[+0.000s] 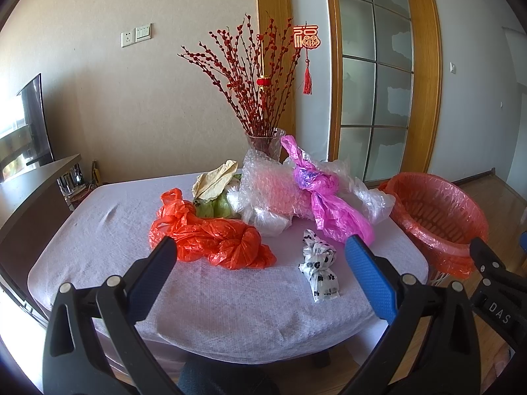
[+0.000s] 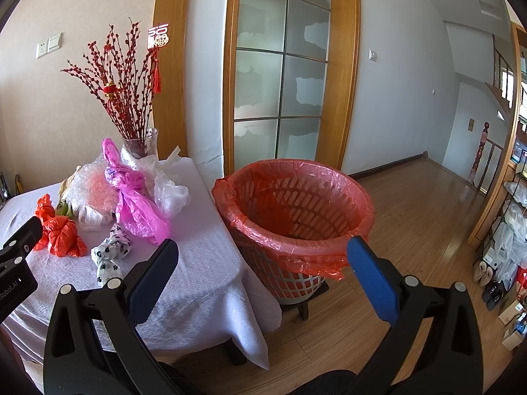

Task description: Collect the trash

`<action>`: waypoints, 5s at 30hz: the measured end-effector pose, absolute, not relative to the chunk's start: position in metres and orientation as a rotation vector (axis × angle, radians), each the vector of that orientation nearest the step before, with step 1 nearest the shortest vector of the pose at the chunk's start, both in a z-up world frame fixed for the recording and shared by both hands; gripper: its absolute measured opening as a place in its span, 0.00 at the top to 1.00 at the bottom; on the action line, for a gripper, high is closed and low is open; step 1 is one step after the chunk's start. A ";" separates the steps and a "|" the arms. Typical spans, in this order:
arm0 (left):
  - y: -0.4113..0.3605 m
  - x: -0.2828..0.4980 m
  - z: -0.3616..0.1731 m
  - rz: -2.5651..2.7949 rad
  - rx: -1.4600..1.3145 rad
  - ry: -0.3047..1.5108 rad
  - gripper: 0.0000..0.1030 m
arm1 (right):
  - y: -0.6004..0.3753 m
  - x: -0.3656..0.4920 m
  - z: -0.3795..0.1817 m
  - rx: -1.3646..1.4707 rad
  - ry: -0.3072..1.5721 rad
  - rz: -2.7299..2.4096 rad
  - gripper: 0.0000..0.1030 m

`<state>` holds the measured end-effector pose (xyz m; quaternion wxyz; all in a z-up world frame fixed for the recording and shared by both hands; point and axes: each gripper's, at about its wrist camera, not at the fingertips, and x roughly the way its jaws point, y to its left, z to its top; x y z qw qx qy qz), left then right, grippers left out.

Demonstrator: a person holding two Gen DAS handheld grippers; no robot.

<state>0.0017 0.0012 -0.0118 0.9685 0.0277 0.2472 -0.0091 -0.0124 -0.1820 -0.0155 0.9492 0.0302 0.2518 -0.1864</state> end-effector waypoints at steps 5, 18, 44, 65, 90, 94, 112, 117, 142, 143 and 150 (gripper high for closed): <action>0.001 0.002 -0.012 -0.018 0.056 0.501 0.04 | -0.182 -0.012 -0.016 0.062 0.514 -0.378 0.02; 0.001 0.002 -0.012 -0.017 0.056 0.503 0.04 | -0.181 -0.013 -0.016 0.061 0.513 -0.378 0.02; 0.002 0.002 -0.014 -0.019 0.056 0.511 0.04 | -0.182 -0.012 -0.016 0.065 0.515 -0.379 0.02; 0.015 0.007 -0.020 0.024 0.050 0.532 0.04 | -0.186 -0.002 -0.024 0.105 0.534 -0.337 0.02; 0.104 0.047 -0.042 0.150 -0.044 0.607 0.04 | -0.153 0.180 -0.049 0.086 0.788 -0.020 0.53; 0.101 0.052 -0.045 0.123 -0.040 0.613 0.04 | -0.159 0.183 -0.061 0.099 0.827 -0.019 0.87; 0.063 0.085 -0.052 0.028 0.038 0.628 0.12 | -0.188 0.142 -0.043 0.144 0.716 -0.037 0.95; 0.057 0.109 -0.057 0.041 0.089 0.648 0.12 | -0.193 0.136 -0.046 0.161 0.721 -0.037 0.95; 0.043 0.110 -0.076 -0.094 0.050 0.718 0.49 | -0.201 0.115 -0.051 0.190 0.733 -0.042 0.95; 0.042 0.106 -0.074 -0.097 0.054 0.707 0.52 | -0.200 0.114 -0.050 0.191 0.732 -0.041 0.95; 0.037 0.096 -0.065 -0.127 0.081 0.680 0.67 | -0.202 0.111 -0.052 0.197 0.734 -0.040 0.95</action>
